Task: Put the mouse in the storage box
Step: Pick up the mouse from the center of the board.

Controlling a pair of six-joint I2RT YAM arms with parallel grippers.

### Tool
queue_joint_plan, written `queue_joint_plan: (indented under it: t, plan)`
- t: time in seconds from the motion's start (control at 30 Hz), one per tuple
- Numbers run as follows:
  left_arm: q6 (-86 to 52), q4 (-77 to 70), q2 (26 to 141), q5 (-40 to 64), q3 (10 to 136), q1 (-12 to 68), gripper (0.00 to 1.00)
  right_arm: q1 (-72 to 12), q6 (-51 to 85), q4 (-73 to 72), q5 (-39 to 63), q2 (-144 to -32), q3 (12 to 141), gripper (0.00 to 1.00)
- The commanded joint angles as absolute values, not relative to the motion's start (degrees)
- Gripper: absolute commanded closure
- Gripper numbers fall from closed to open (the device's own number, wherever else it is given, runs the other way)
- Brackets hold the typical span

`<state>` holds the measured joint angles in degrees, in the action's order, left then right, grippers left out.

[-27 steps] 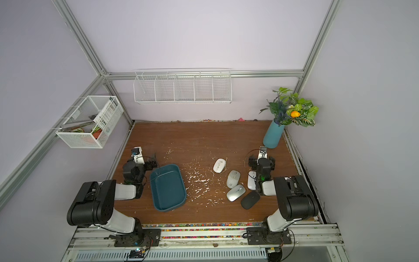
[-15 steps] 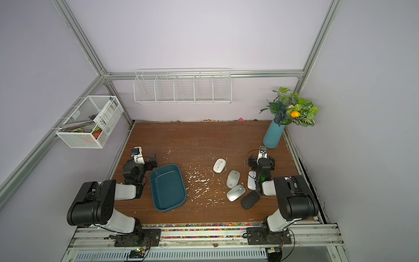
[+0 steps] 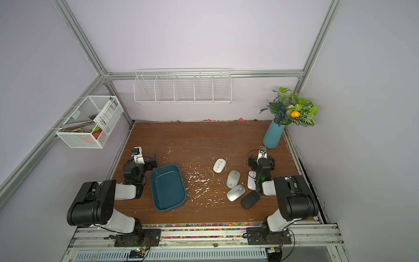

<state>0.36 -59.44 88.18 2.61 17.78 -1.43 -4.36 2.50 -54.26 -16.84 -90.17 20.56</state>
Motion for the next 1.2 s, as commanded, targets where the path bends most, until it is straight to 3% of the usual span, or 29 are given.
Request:
queue_joint_plan:
  t: [0.0, 0.27, 0.4, 0.5, 0.57, 0.67, 0.73, 0.9, 1.0, 1.17]
  plan:
    - [0.0, -59.2, 88.6, 2.3, 18.9, -1.4, 0.0, -4.2, 2.6, -55.3, -16.8, -89.7, 20.7, 0.01]
    - [-0.1, -59.0, 88.6, 2.4, 18.9, -1.4, 0.0, -4.1, 2.6, -55.3, -16.7, -89.7, 20.8, 0.01]
    - [-0.6, -56.9, 85.2, -7.7, 19.0, 1.1, 0.0, -4.1, 3.2, -56.4, -19.0, -88.9, 20.2, 0.01]
    - [2.9, -46.1, 74.0, -14.1, 20.6, 6.7, 0.0, -5.7, 2.4, -42.6, -22.5, -78.6, 23.4, 0.01]
    - [-3.5, -38.5, 67.0, -12.8, 22.5, 7.3, 0.0, -7.1, 3.1, -35.8, -22.3, -70.8, 24.7, 0.01]
    - [-24.1, -26.0, 58.2, -14.9, 24.9, 7.2, 0.0, -6.4, 20.8, -24.6, -24.9, -61.2, 26.6, 0.01]
    - [-37.0, -11.4, 53.6, -18.6, 27.5, 6.7, 0.0, -2.8, 28.5, -9.1, -20.5, -56.6, 29.8, 0.01]
    - [-37.0, 1.2, 50.3, -3.8, 33.1, 4.2, 0.0, -0.9, 32.0, 9.4, -10.3, -55.0, 35.7, 0.01]
    - [-34.6, 14.4, 53.6, 5.0, 42.6, 2.3, 0.0, -1.2, 33.1, 23.3, -5.9, -58.4, 41.2, 0.01]
    - [-24.8, 34.8, 57.8, 8.9, 55.0, 2.1, 0.05, -7.1, 30.7, 40.4, -9.5, -64.2, 46.9, 0.01]
